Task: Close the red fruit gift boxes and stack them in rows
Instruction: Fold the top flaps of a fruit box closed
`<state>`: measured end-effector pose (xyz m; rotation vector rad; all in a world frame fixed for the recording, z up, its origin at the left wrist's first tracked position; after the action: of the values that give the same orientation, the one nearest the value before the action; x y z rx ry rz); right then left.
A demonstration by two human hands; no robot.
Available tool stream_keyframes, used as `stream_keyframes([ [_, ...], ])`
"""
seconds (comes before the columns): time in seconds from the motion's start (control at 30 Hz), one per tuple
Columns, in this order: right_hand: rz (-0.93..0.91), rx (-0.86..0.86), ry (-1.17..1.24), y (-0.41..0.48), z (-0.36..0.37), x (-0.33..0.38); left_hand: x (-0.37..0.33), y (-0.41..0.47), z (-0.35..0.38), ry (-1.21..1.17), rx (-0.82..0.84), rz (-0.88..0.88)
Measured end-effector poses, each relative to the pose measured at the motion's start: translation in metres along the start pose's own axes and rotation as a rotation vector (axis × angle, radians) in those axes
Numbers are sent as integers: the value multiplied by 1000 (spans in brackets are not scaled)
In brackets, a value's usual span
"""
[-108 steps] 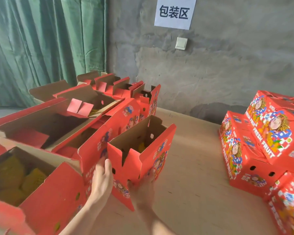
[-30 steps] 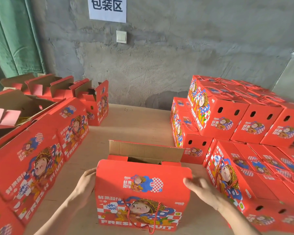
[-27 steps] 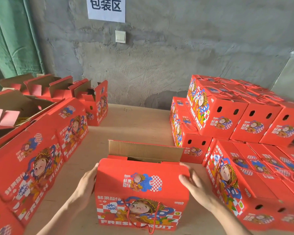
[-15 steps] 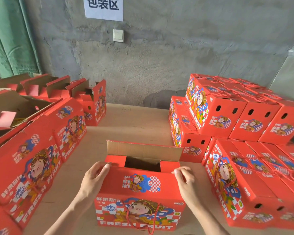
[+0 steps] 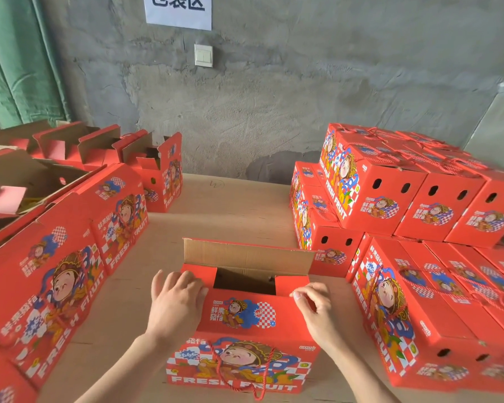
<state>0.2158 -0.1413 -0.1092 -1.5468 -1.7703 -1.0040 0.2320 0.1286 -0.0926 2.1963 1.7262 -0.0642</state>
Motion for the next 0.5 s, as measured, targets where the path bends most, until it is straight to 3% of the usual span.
stream_keyframes([
  [0.13, 35, -37, 5, 3, 2, 0, -25, 2, 6, 27, 73, 84],
  [0.3, 7, -83, -80, 1, 1, 3, -23, 5, 9, 10, 60, 60],
  [0.5, -91, -72, -669, 3, 6, 22, -24, 4, 6, 5, 42, 63],
])
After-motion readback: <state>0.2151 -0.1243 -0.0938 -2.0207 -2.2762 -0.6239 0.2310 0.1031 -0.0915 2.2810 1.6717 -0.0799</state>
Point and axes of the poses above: each hand's wrist, its own y-axis towards the middle knuckle, its own z-axis out of the palm, x = y × z, the point moved 3 cm from there along y, towards the middle knuckle, and after that the axes turned 15 degrees about x, right-handed, at the moved point
